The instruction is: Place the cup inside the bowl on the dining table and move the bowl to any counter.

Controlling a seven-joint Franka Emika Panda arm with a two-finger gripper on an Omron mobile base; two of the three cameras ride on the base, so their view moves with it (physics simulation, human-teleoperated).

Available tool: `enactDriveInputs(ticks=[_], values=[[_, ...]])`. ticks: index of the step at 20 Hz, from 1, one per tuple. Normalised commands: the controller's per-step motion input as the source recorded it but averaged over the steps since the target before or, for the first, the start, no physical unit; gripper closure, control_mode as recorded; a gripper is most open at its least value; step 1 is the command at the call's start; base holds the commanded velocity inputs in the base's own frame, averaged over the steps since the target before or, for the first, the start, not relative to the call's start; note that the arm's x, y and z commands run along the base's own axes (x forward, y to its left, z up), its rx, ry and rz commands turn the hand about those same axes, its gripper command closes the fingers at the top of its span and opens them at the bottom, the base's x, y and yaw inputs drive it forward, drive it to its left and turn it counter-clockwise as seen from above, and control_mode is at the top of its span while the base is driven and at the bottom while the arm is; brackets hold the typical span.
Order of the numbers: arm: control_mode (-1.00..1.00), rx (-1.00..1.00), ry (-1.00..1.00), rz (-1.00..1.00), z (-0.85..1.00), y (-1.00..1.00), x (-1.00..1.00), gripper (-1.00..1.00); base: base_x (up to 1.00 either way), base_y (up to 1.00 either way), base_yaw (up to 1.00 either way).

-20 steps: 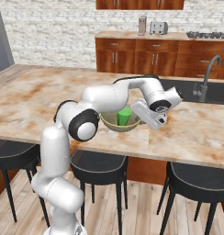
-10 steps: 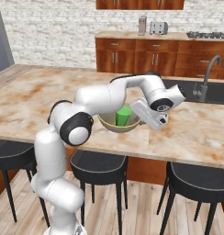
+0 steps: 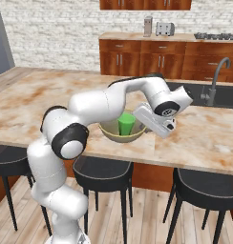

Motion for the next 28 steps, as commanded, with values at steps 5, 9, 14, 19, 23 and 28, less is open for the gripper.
enactDriveInputs(ticks=[5,9,14,19,23,28], values=[[-1.00,-0.08,0.00,0.00,0.00,0.39,-0.16,1.00,0.00,0.00,0.00],[-1.00,-0.02,0.00,0.00,0.00,0.48,-0.02,1.00,0.00,0.00,0.00],[-1.00,0.00,0.00,0.00,0.01,0.38,-0.01,1.00,0.00,0.00,0.00],[-1.00,0.00,0.00,0.00,0.03,0.15,-0.09,1.00,0.00,0.00,0.00],[-1.00,0.00,0.00,0.00,0.00,0.00,0.00,1.00,0.00,0.00,0.00],[-1.00,0.00,0.00,0.00,0.00,0.00,0.00,1.00,0.00,0.00,0.00]])
